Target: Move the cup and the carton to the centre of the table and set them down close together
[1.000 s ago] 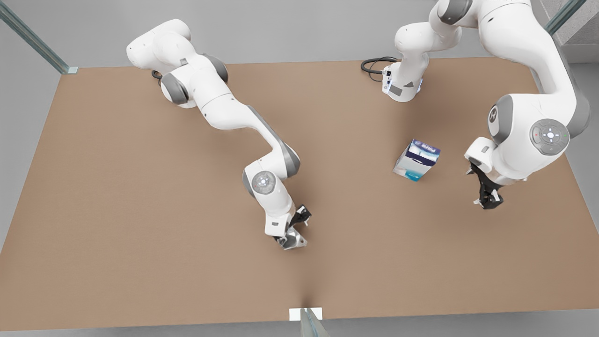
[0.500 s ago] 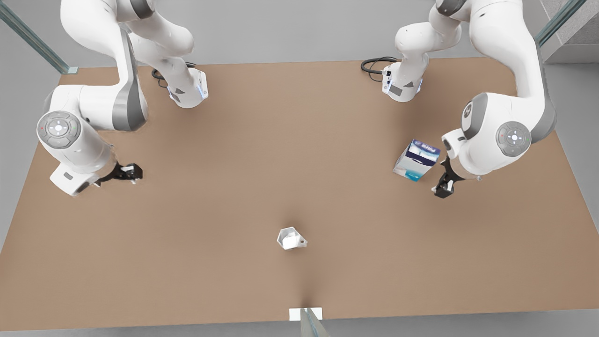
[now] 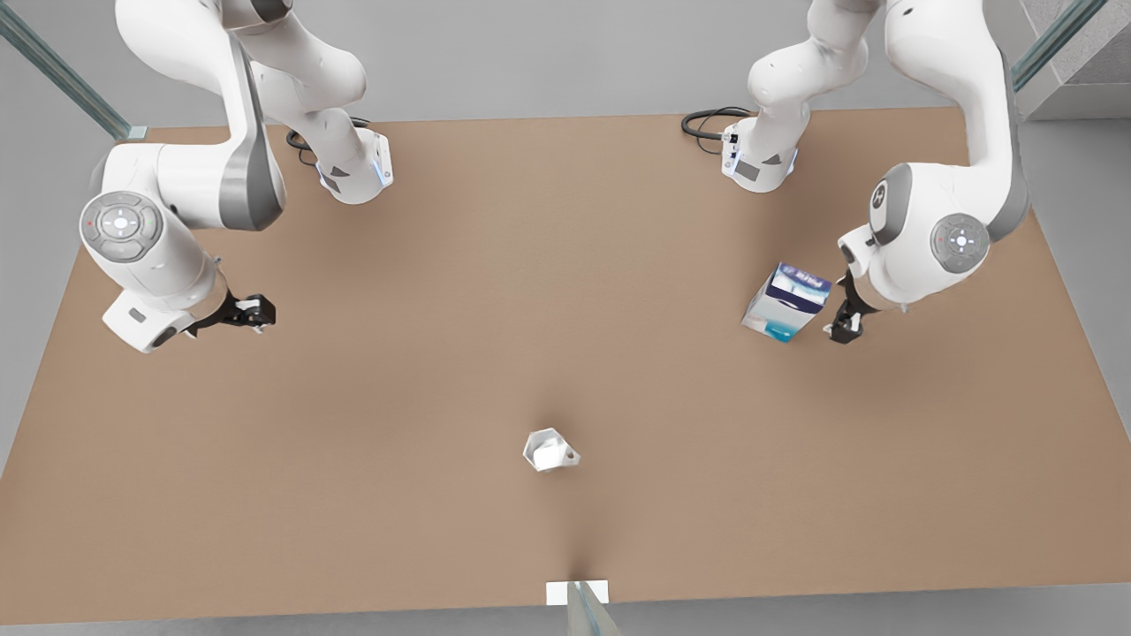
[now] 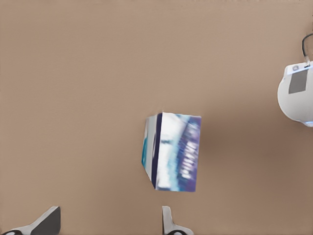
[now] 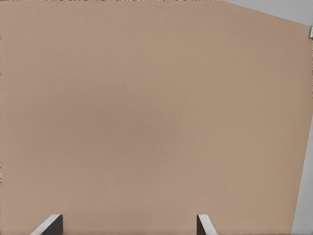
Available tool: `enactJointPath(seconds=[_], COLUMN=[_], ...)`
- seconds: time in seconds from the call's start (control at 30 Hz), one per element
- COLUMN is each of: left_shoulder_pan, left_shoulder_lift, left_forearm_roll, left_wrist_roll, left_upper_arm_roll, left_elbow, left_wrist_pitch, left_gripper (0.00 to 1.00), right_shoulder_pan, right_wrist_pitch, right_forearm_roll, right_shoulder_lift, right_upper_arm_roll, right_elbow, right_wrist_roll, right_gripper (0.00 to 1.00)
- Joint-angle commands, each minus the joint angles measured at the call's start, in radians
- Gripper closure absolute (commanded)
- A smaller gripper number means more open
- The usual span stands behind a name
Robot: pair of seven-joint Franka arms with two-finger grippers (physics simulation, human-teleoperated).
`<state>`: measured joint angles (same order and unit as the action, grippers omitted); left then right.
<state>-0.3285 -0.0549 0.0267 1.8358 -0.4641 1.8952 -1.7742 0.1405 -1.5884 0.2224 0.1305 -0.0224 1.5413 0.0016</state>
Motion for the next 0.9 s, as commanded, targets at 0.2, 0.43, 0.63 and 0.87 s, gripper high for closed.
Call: enactJointPath(seconds=[0.2,0.43,0.63,0.87], left_shoulder_pan=[-0.006,-0.037,-0.087,-0.142], left_shoulder_lift=[0.023,0.050,0.047,0.058], left_forearm_roll=[-0.068,-0.045,-0.028,0.024], left_wrist_roll=[-0.064,-0.012,0.014,0.077], left_upper_arm_roll=[-0.044,-0.042,-0.042,-0.042], left_elbow=[0.070,0.199,0.288,0.340], left_wrist_pitch=[0.052,-0.090,-0.151,-0.211], left_gripper=[0.00,0.00,0.00,0.00], right_shoulder_pan=[-0.004,-0.004,-0.004,-0.004], right_wrist_pitch=[-0.002,-0.004,-0.005,-0.005], right_forearm_roll=[-0.002,-0.002,-0.002,-0.002], right_shoulder_lift=[0.000,0.001,0.003,0.005], right_upper_arm_roll=[-0.001,-0.001,-0.001,-0.001], right_elbow=[0.007,0.008,0.008,0.008], right_wrist_roll=[0.000,0.000,0.001,0.002], right_gripper=[0.00,0.00,0.00,0.00])
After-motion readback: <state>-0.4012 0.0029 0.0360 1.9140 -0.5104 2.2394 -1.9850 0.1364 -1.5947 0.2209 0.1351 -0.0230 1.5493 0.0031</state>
